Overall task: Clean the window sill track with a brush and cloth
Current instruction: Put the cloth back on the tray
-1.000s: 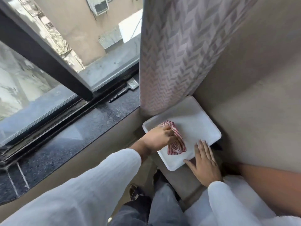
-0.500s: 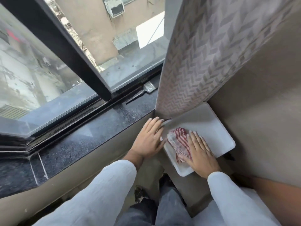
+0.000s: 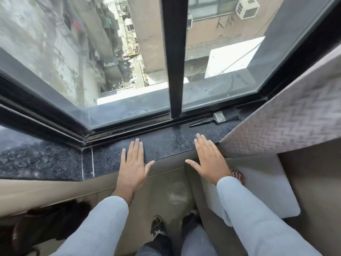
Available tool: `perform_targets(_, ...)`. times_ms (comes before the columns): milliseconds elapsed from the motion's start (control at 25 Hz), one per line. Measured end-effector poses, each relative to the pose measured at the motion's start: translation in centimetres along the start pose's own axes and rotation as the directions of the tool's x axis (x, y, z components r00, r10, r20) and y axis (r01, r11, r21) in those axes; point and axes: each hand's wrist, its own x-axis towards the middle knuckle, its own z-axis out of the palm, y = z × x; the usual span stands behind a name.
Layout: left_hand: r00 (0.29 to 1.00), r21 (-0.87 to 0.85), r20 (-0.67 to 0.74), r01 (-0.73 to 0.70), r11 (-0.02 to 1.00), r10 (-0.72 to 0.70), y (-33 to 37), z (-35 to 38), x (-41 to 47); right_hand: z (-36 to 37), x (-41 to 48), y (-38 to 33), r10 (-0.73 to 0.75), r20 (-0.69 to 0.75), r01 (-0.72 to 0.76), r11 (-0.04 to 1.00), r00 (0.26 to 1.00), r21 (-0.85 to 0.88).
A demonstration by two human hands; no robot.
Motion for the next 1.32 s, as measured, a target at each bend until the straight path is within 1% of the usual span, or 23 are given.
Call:
perform_targets(80, 1.0, 0.007, 0.016, 0.001, 1.0, -0.001, -0.6, 0.3, 0.0, -0.3, 1.6, 0.6, -0.009, -0.074, 0.01, 1.0, 0.997, 0.012)
perform_targets(200, 1.0, 0.006, 0.008, 0.007, 1.0, -0.007, -0.5, 0.4, 0.3, -1.8, 5.2, 2.5, 0.017, -0.205, -0.037, 0.995, 0.979, -0.094)
perform_targets(240, 1.0, 0.005, 0.01, 0.009, 1.0, -0.009, -0.5, 0.4, 0.4, -2.3, 6.4, 3.1, 0.02, -0.202, -0.049, 0.989, 0.979, -0.138)
perform_targets(320, 1.0, 0.009, 0.019, 0.009, 1.0, -0.009, -0.6, 0.3, 0.4, -3.2, 8.2, 4.0, 0.008, -0.13, -0.041, 0.967, 0.991, -0.252)
perform_targets(400, 1.0, 0.014, 0.026, 0.008, 1.0, -0.009, -0.6, 0.3, 0.4, -3.9, 9.5, 4.1, -0.02, -0.073, -0.003, 0.955, 0.997, -0.295)
perform_targets(480, 0.999, 0.012, 0.035, 0.004, 1.0, -0.005, -0.6, 0.2, 0.4, -4.7, 10.1, 2.3, -0.132, -0.041, 0.117, 0.958, 0.99, -0.26)
perform_targets(560, 0.999, 0.007, 0.042, 0.0, 1.0, 0.0, -0.6, 0.2, 0.4, -5.1, 9.5, -1.9, -0.319, -0.014, 0.308, 0.925, 0.948, -0.222)
perform_targets(600, 0.999, 0.002, 0.04, -0.002, 1.0, 0.002, -0.6, 0.1, 0.4, -5.0, 8.6, -4.6, -0.413, -0.045, 0.397, 0.896, 0.909, -0.201)
perform_targets(640, 0.999, -0.008, 0.034, -0.007, 1.0, 0.007, -0.7, 0.1, 0.3, -4.7, 7.2, -7.4, -0.482, -0.117, 0.463, 0.872, 0.868, -0.161)
perform_targets(680, 1.0, -0.029, 0.023, -0.018, 0.999, 0.018, -0.7, 0.1, 0.3, -4.2, 5.5, -9.7, -0.518, -0.191, 0.507, 0.856, 0.834, -0.105)
perform_targets(720, 0.999, -0.054, 0.016, -0.03, 0.998, 0.031, -0.7, 0.1, 0.4, -3.5, 3.5, -11.2, -0.523, -0.25, 0.528, 0.848, 0.815, -0.052)
perform_targets(760, 0.999, -0.067, 0.013, -0.039, 0.997, 0.04, -0.7, 0.2, 0.4, -2.8, 1.4, -11.8, -0.498, -0.292, 0.523, 0.852, 0.817, 0.011)
perform_targets(800, 0.999, -0.064, 0.007, -0.041, 0.997, 0.042, -0.6, 0.3, 0.4, -2.0, -0.8, -11.3, -0.437, -0.309, 0.477, 0.877, 0.845, 0.063)
perform_targets(840, 0.999, -0.053, -0.005, -0.036, 0.998, 0.036, -0.5, 0.4, 0.4, -1.3, -2.8, -9.7, -0.348, -0.308, 0.393, 0.915, 0.886, 0.096)
perform_targets(880, 0.999, -0.044, -0.012, -0.032, 0.999, 0.032, -0.4, 0.5, 0.4, -0.7, -4.5, -7.4, -0.229, -0.299, 0.278, 0.951, 0.926, 0.132)
perform_targets(920, 0.999, -0.039, -0.019, -0.032, 0.999, 0.032, -0.3, 0.6, 0.5, -0.2, -6.0, -4.6, -0.074, -0.273, 0.129, 0.974, 0.959, 0.189)
perform_targets(960, 0.999, -0.035, -0.025, -0.032, 0.999, 0.031, -0.3, 0.6, 0.5, 0.1, -7.2, -1.6, 0.102, -0.207, -0.045, 0.963, 0.973, 0.264)
perform_targets(1000, 0.999, -0.032, -0.034, -0.033, 0.999, 0.032, -0.3, 0.6, 0.6, 0.2, -8.2, 1.4, 0.268, -0.114, -0.22, 0.921, 0.957, 0.322)
perform_targets(1040, 0.999, -0.033, -0.035, -0.038, 0.999, 0.037, -0.4, 0.7, 0.6, 0.5, -9.0, 4.4, 0.408, -0.032, -0.376, 0.867, 0.913, 0.327)
perform_targets(1080, 0.998, -0.034, -0.037, -0.044, 0.998, 0.043, -0.4, 0.8, 0.6, 0.9, -9.5, 7.2, 0.509, 0.003, -0.489, 0.826, 0.861, 0.282)
perform_targets(1120, 0.998, -0.031, -0.046, -0.05, 0.998, 0.049, -0.4, 0.9, 0.7, 1.4, -9.8, 9.5, 0.576, 0.021, -0.565, 0.794, 0.817, 0.225)
perform_targets(1200, 0.997, -0.01, -0.07, -0.044, 0.999, 0.043, -0.4, 1.2, 0.8, 2.7, -9.9, 12.1, 0.632, 0.059, -0.633, 0.761, 0.773, 0.138)
perform_targets(1320, 0.996, -0.012, -0.075, -0.054, 0.998, 0.053, -0.7, 1.4, 0.9, 5.2, -9.5, 13.4, 0.638, 0.157, -0.653, 0.753, 0.754, 0.075)
